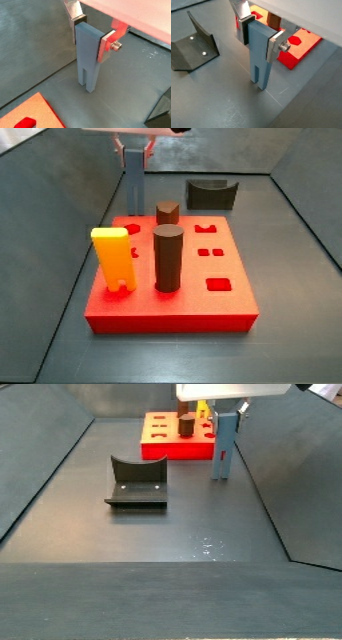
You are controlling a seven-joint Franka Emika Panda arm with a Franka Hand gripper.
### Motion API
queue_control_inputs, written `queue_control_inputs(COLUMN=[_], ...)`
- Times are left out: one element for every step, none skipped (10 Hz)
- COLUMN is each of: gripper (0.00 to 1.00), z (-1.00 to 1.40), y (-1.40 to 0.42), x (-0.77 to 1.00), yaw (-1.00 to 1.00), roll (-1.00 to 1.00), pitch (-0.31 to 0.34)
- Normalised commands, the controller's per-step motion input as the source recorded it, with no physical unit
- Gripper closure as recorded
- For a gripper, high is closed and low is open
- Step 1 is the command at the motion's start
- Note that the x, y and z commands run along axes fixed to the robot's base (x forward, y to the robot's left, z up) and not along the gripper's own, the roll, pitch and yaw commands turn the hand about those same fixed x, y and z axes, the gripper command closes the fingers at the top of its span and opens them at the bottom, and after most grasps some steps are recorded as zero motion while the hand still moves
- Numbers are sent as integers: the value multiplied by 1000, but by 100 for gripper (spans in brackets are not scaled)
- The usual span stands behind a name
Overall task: Pick up the double-square object. Move up. Move to above the board. Insert the double-square object.
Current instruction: Pick up the double-square object, then move up.
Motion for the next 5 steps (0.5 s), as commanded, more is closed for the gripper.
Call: queue_control_inputs(gripper=[100,100,100,100,100], z=[0,0,833,826,708], y=[0,0,0,-25,-25], x=[0,0,0,-12,-50], yaw=[0,0,0,35,39], roll=[0,0,0,-1,2], pitch=[0,0,0,7,39])
